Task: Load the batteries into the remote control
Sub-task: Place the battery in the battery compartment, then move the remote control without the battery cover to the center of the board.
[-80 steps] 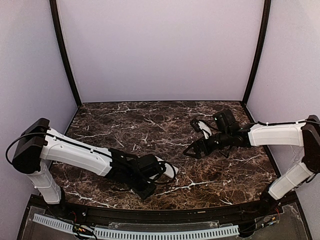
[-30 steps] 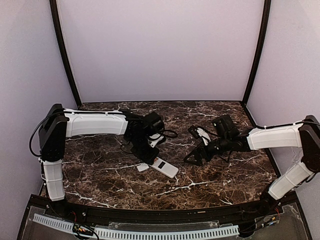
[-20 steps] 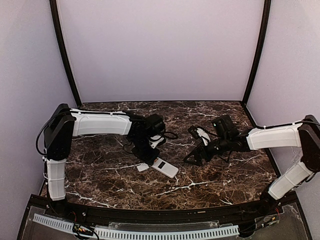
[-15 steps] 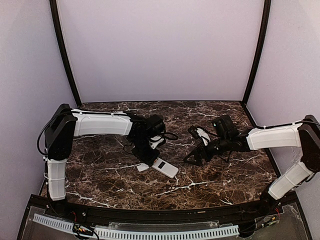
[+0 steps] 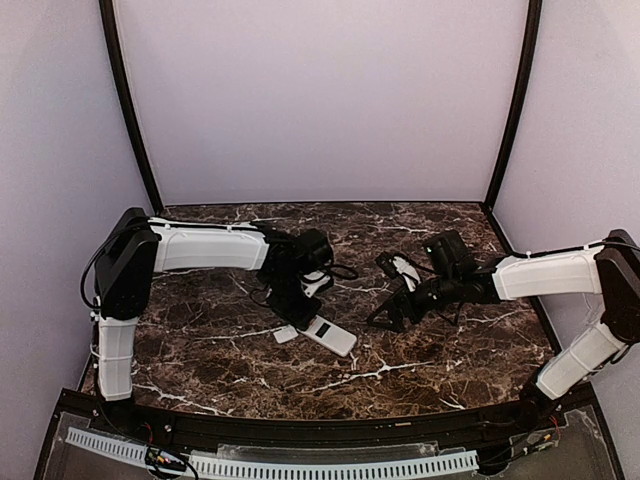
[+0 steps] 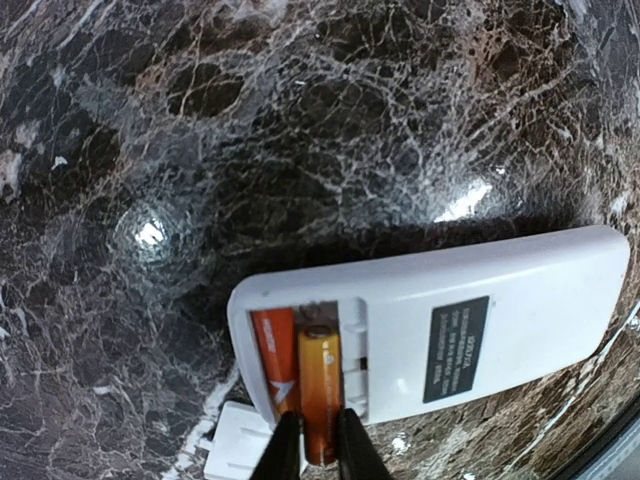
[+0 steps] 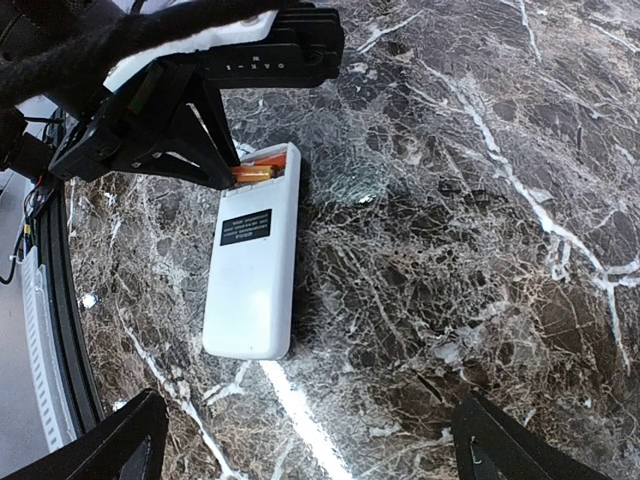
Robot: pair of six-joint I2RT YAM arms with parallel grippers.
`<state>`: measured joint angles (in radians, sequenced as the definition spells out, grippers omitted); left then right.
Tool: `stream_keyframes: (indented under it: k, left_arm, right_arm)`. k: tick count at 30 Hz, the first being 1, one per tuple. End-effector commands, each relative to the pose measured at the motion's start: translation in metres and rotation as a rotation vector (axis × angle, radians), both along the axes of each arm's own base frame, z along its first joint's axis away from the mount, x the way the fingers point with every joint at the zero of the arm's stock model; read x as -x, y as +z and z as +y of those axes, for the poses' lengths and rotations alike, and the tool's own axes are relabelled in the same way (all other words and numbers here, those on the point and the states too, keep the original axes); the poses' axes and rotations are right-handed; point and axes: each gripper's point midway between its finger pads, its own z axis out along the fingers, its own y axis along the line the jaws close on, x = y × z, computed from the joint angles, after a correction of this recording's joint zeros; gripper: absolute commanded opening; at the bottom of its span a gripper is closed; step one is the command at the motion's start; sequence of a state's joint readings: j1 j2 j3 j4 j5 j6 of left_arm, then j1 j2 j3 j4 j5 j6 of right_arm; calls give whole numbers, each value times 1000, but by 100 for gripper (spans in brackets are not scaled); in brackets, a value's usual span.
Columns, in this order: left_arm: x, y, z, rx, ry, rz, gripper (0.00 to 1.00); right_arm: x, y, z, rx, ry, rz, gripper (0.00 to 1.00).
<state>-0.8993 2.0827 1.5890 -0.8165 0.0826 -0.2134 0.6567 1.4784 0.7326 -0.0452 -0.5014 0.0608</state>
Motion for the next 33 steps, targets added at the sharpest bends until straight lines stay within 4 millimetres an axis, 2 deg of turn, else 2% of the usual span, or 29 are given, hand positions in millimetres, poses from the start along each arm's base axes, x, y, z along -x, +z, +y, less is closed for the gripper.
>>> stream_keyframes:
  k: [1, 7, 14, 17, 18, 19, 20, 21, 22, 23, 24, 25, 26, 27, 30, 31, 33]
  left_arm:
    - [-4, 1, 4, -24, 0, -8, 20]
    - [-4, 11, 0, 2, -13, -7, 34]
    - [-5, 49, -14, 149, -32, -73, 42]
    - [-5, 60, -4, 180, -35, -134, 44]
    - [-9, 64, -6, 211, -33, -169, 44]
    - [-6, 65, 3, 221, -24, -180, 44]
    - [-11, 71, -2, 268, -18, -218, 46]
    - [-7, 74, 7, 287, -8, -232, 48]
    - [-13, 80, 5, 330, 4, -269, 52]
    - [-10, 82, 13, 345, 14, -284, 55]
    - [-15, 90, 11, 385, 27, -319, 61]
    - [-15, 91, 20, 393, 45, -333, 64]
    - [-18, 100, 21, 427, 62, -362, 67]
    - [-18, 94, 28, 421, 76, -358, 68]
    - [-22, 96, 39, 412, 93, -411, 69]
    - [-21, 91, 44, 396, 93, -421, 69]
    - [-22, 97, 46, 433, 86, -473, 70]
  right_arm:
    - [2, -1, 3, -8, 19, -6, 99]
    - [3, 0, 4, -10, 20, -7, 99]
    - [7, -1, 7, -12, 49, -11, 98]
    - [14, -2, 15, 3, 91, -25, 99]
    - [17, -3, 18, 15, 105, -27, 99]
    - [20, -6, 22, 31, 121, -34, 99]
    - [22, -8, 26, 47, 142, -47, 99]
    - [25, -10, 31, 63, 162, -52, 99]
    - [27, -13, 34, 83, 177, -55, 99]
    - [27, -13, 40, 96, 193, -65, 99]
    - [28, -16, 44, 118, 206, -70, 99]
    - [28, -20, 48, 140, 216, -78, 99]
    - [28, -22, 52, 163, 225, -88, 99]
    - [27, -26, 56, 185, 231, -97, 99]
    - [22, -37, 64, 244, 237, -122, 99]
    - [21, -43, 66, 263, 245, -121, 99]
    - [18, -49, 71, 288, 254, -133, 99]
